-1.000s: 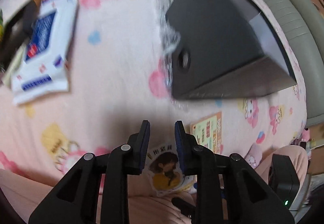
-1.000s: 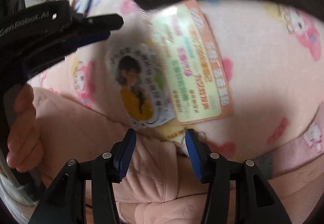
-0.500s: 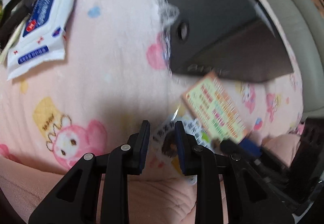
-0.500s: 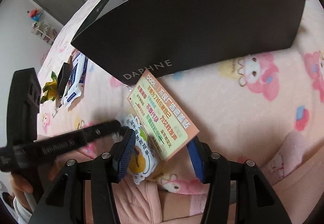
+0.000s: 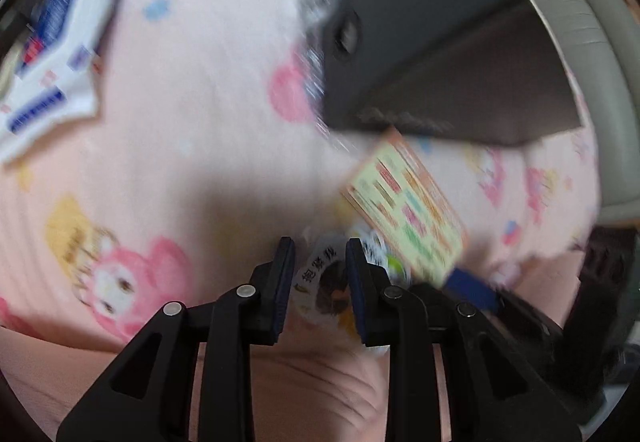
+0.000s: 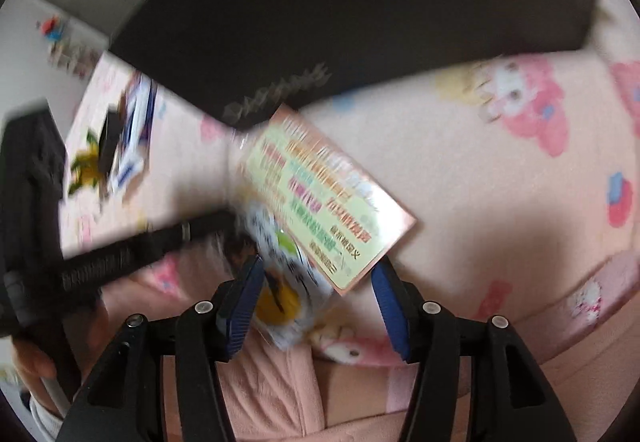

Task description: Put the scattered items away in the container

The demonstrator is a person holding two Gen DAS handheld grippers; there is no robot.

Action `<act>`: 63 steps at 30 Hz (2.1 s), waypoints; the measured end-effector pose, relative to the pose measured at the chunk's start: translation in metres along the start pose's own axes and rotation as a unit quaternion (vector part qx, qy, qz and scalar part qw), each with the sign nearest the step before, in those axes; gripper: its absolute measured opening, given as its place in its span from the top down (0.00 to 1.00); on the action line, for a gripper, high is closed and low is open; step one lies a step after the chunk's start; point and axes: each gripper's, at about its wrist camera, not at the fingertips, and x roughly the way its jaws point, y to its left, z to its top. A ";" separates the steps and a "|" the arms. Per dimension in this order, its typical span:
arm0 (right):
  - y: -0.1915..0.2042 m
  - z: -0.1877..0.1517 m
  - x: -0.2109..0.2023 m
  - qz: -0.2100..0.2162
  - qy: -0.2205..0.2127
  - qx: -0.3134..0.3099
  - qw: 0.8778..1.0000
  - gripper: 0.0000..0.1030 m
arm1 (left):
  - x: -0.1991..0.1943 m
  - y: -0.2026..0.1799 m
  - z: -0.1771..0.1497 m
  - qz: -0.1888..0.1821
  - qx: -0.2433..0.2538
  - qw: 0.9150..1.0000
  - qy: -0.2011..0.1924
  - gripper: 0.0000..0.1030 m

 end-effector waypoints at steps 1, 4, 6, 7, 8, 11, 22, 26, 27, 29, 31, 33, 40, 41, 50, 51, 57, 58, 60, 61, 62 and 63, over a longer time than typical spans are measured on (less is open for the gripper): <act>-0.005 0.001 -0.005 -0.006 -0.021 0.016 1.000 0.49 | -0.002 0.000 -0.001 -0.010 0.000 1.000 -0.002 0.76; -0.009 -0.001 -0.012 0.004 -0.034 0.023 0.999 0.49 | -0.006 0.001 0.003 0.004 -0.001 1.000 -0.027 0.76; -0.005 -0.006 -0.006 -0.024 -0.021 0.005 0.999 0.49 | -0.003 0.001 0.004 0.004 -0.001 1.000 -0.024 0.76; -0.001 -0.004 0.001 -0.033 -0.009 -0.002 0.999 0.49 | -0.001 0.001 0.004 0.001 0.000 1.000 -0.019 0.74; 0.003 -0.002 0.008 -0.038 0.003 -0.008 0.999 0.48 | 0.001 0.000 0.004 -0.001 0.000 1.000 -0.014 0.74; 0.009 -0.006 0.023 -0.037 0.032 -0.014 0.999 0.40 | 0.008 0.000 0.004 -0.008 0.002 1.000 0.002 0.72; -0.007 0.011 0.006 0.010 -0.069 0.033 0.997 0.38 | 0.024 -0.001 0.007 -0.016 -0.012 1.000 0.020 0.62; -0.013 0.009 0.010 -0.026 -0.020 0.010 0.999 0.38 | 0.027 -0.003 0.012 -0.003 -0.013 1.000 0.005 0.63; -0.015 0.007 0.012 -0.032 -0.011 0.001 0.999 0.38 | 0.029 -0.004 0.012 0.002 -0.010 1.000 0.006 0.64; -0.011 0.010 0.023 -0.034 0.001 -0.003 0.999 0.38 | 0.034 -0.005 0.014 0.005 -0.008 1.000 0.012 0.65; -0.008 0.016 0.029 -0.019 0.001 -0.007 1.000 0.39 | 0.037 -0.001 0.017 -0.020 -0.017 0.999 0.027 0.64; -0.005 0.023 0.031 0.006 -0.006 -0.011 1.000 0.40 | 0.038 0.003 0.017 -0.042 -0.025 0.998 0.040 0.64; 0.001 0.044 0.039 0.003 -0.023 -0.012 1.000 0.41 | 0.034 0.003 0.004 -0.006 -0.015 1.000 0.027 0.64; 0.001 0.048 0.044 0.000 -0.018 -0.005 1.000 0.41 | 0.034 0.003 0.003 -0.002 -0.012 1.000 0.027 0.64; 0.015 0.072 0.075 -0.002 -0.013 -0.019 1.000 0.42 | 0.039 0.003 0.001 0.010 -0.008 1.000 0.020 0.65; 0.016 0.074 0.075 0.003 -0.013 -0.019 1.000 0.42 | 0.040 0.002 0.001 0.009 -0.005 1.000 0.019 0.66; 0.033 0.097 0.085 0.022 -0.023 -0.038 0.999 0.62 | 0.040 -0.007 -0.004 0.026 0.027 0.999 0.013 0.71; 0.035 0.099 0.085 0.019 -0.023 -0.042 0.999 0.65 | 0.039 -0.008 -0.005 0.029 0.032 0.999 0.012 0.71; 0.037 0.107 0.087 0.016 -0.023 -0.044 0.999 0.71 | 0.038 -0.010 -0.006 0.032 0.037 0.999 0.007 0.74; 0.038 0.111 0.087 0.016 -0.024 -0.044 0.999 0.74 | 0.036 -0.010 -0.006 0.032 0.038 0.999 0.004 0.77; 0.038 0.113 0.085 0.016 -0.025 -0.044 0.999 0.75 | 0.033 -0.010 -0.006 0.028 0.040 0.999 -0.001 0.78; 0.039 0.117 0.083 0.016 -0.029 -0.046 0.998 0.75 | 0.028 -0.011 -0.007 0.021 0.042 0.999 -0.007 0.79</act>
